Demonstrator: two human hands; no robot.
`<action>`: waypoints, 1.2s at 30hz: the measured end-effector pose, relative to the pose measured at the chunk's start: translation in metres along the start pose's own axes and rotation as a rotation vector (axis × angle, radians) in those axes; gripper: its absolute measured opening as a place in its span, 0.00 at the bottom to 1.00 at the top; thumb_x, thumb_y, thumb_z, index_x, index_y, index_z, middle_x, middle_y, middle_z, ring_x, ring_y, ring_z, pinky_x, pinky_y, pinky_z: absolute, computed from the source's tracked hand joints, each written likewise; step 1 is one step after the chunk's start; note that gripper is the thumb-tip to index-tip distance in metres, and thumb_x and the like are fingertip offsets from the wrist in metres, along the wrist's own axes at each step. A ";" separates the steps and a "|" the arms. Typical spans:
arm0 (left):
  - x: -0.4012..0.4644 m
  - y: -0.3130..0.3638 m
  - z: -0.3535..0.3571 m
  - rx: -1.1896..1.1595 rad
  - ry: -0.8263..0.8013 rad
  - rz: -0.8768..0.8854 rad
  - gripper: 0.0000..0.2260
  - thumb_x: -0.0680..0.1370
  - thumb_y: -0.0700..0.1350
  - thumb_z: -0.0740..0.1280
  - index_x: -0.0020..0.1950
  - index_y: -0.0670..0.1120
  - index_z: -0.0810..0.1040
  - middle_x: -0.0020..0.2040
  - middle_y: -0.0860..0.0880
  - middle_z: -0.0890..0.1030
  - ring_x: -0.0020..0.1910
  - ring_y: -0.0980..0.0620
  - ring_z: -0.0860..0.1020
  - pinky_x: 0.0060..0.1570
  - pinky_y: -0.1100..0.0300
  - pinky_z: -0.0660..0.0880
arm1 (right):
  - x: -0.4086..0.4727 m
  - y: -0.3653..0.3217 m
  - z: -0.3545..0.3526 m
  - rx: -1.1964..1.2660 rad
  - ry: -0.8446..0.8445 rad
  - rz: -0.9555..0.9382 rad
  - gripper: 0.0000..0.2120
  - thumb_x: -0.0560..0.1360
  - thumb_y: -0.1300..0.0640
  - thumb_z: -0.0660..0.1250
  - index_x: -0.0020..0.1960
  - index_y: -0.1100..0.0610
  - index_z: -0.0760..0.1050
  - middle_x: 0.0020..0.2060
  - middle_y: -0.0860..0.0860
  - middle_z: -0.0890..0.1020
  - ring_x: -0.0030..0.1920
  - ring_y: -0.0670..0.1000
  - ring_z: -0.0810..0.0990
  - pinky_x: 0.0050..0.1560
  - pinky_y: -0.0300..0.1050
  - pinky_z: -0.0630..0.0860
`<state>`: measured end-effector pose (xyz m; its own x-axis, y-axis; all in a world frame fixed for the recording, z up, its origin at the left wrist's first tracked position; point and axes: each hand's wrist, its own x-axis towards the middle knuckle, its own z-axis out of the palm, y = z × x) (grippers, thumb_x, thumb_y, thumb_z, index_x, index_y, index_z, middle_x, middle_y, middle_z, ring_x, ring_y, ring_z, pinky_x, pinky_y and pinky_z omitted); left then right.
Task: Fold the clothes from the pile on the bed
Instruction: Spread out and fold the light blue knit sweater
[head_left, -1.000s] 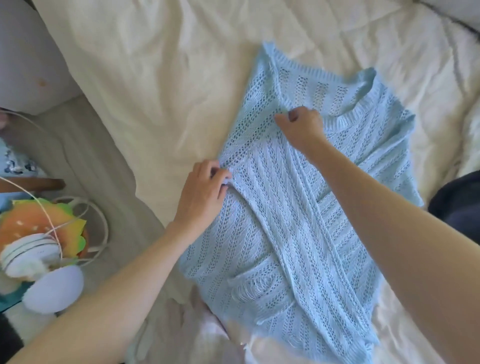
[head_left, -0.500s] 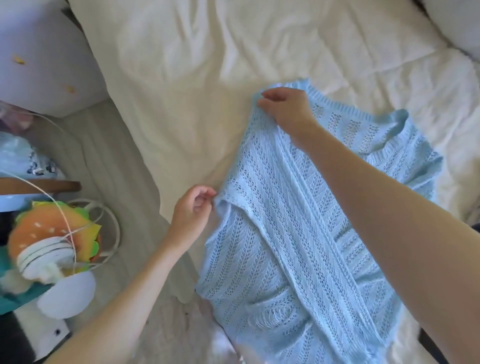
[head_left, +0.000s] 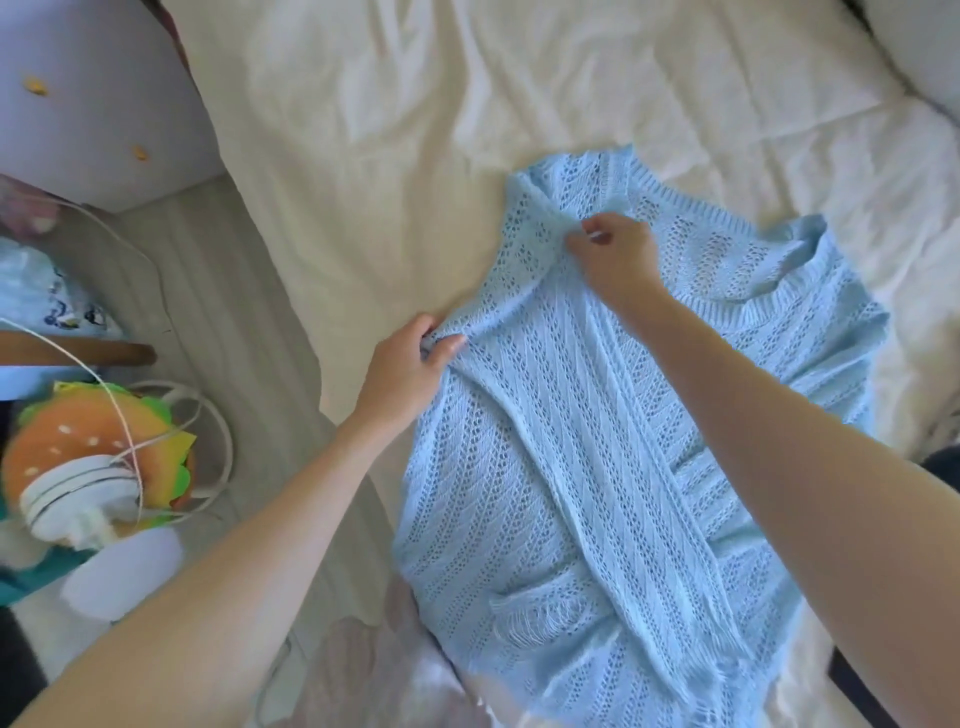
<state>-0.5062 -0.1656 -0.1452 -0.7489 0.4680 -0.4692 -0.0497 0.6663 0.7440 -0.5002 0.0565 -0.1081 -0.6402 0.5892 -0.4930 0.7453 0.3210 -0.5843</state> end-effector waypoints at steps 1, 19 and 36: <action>0.003 0.000 -0.003 0.031 0.024 -0.008 0.07 0.80 0.52 0.61 0.50 0.50 0.72 0.34 0.56 0.72 0.28 0.62 0.68 0.27 0.69 0.64 | 0.002 -0.007 0.000 0.013 0.023 -0.003 0.07 0.78 0.56 0.63 0.53 0.57 0.78 0.35 0.44 0.76 0.31 0.43 0.71 0.34 0.36 0.72; 0.092 0.068 0.011 0.197 0.261 -0.003 0.12 0.82 0.49 0.54 0.56 0.42 0.69 0.42 0.47 0.73 0.40 0.45 0.71 0.37 0.56 0.62 | -0.090 0.114 0.005 -0.231 -0.075 0.171 0.11 0.79 0.51 0.62 0.53 0.59 0.73 0.38 0.49 0.76 0.35 0.48 0.73 0.37 0.42 0.71; -0.078 -0.049 0.032 -0.096 -0.041 -0.350 0.11 0.78 0.50 0.65 0.50 0.42 0.73 0.43 0.47 0.75 0.43 0.49 0.72 0.46 0.55 0.69 | -0.278 0.231 0.019 -0.432 0.006 0.038 0.25 0.80 0.49 0.59 0.75 0.50 0.59 0.77 0.53 0.52 0.77 0.55 0.45 0.74 0.60 0.46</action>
<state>-0.4244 -0.2161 -0.1600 -0.6485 0.2454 -0.7205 -0.3613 0.7339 0.5752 -0.1537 -0.0470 -0.1182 -0.6106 0.6104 -0.5046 0.7786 0.5793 -0.2415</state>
